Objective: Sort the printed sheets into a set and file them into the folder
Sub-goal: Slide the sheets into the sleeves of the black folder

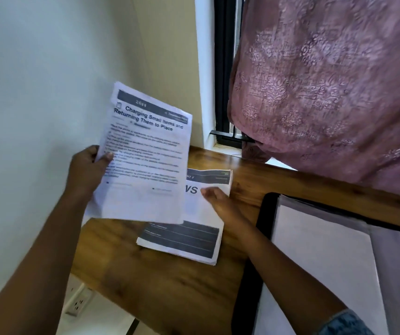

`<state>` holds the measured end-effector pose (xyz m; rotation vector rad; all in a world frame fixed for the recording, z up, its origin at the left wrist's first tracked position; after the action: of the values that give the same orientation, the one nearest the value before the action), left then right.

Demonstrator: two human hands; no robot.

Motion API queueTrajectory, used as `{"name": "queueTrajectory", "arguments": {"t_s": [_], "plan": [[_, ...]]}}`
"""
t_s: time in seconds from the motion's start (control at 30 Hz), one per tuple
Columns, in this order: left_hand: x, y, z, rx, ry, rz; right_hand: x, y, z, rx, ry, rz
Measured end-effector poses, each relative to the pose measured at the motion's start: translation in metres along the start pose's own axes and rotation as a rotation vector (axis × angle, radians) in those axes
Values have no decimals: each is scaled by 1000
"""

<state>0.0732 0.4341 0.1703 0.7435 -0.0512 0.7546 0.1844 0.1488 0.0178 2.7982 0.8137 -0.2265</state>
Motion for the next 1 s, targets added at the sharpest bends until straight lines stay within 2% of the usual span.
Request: {"name": "queueTrajectory", "arguments": {"t_s": [0.03,0.1,0.2,0.33,0.5,0.6,0.7,0.83,0.9,1.0], "plan": [[-6,-15,4,-52,8,-41,-3,8,-10,215,14,12],[-22,-49,15,-129,27,-137,-14,25,-22,441,23,9],[-47,-107,25,-218,76,-299,-39,61,-17,616,121,86],[-88,-173,57,-439,192,-553,-83,129,0,347,299,323],[-164,-251,135,-731,205,-891,-137,209,35,148,284,493],[-209,-297,185,-611,60,-994,-167,250,53,223,230,518],[-254,-333,220,-527,-61,-1039,-192,282,70,348,126,534],[-301,-378,234,-310,-291,-995,-221,315,89,577,-56,525],[-322,-396,244,-271,-373,-954,-232,331,100,534,-77,494],[-348,-421,253,-316,-371,-987,-247,357,112,398,-63,461]]}}
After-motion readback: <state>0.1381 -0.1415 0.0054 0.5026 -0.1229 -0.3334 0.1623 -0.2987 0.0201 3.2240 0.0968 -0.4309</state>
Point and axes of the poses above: each hand's wrist, its own x-axis towards the middle knuckle, its own y-axis out of the back of the hand, z = x × y, the point moved 6 cm from there along x, towards the middle knuckle, and after that the axes turned 9 degrees about x, right-handed, at the moved point
